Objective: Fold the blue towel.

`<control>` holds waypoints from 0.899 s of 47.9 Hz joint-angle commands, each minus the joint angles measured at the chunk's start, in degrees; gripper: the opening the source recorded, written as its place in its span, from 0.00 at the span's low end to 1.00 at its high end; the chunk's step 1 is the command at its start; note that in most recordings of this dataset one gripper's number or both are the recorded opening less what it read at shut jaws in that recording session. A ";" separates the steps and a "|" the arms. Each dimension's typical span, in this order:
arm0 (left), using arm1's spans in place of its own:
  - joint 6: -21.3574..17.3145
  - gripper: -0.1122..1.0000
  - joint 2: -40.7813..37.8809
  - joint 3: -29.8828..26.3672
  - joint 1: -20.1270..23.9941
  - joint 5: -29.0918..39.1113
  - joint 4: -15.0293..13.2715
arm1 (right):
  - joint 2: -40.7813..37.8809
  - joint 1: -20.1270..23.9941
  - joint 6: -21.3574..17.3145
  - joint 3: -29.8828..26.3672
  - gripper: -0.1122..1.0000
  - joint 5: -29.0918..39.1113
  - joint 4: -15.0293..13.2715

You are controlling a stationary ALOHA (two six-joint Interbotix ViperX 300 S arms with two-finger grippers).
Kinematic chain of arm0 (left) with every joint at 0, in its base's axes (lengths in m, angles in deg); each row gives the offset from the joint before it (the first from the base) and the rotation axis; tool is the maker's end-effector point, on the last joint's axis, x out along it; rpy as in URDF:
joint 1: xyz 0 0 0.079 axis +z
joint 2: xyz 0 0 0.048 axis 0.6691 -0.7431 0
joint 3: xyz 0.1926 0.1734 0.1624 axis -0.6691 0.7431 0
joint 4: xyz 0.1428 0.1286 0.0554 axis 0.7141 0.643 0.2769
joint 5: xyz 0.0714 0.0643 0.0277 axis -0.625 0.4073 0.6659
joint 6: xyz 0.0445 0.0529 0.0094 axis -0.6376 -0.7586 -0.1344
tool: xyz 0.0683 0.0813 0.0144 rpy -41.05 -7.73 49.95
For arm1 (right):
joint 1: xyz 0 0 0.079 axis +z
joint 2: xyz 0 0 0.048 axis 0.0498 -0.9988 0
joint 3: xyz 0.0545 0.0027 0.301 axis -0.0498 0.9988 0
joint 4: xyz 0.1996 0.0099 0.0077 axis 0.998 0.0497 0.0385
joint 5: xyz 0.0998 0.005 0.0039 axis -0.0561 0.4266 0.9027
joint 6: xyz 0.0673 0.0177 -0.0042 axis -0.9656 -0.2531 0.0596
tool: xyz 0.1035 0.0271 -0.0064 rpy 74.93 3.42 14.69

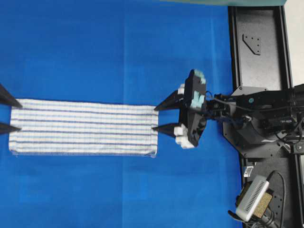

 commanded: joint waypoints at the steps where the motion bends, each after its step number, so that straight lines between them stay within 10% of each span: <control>1: -1.67 0.71 -0.70 -0.79 3.08 -0.18 0.18 | 0.18 -2.99 1.32 -0.44 0.86 0.26 -0.18; 32: -6.15 0.69 -21.01 -2.81 10.11 -5.01 0.09 | -17.40 -6.42 4.39 -3.60 0.83 -5.36 0.18; 43: -5.80 0.45 -21.97 -2.99 8.26 -2.72 0.18 | -17.58 -5.10 4.75 -3.87 0.52 -4.13 -0.09</control>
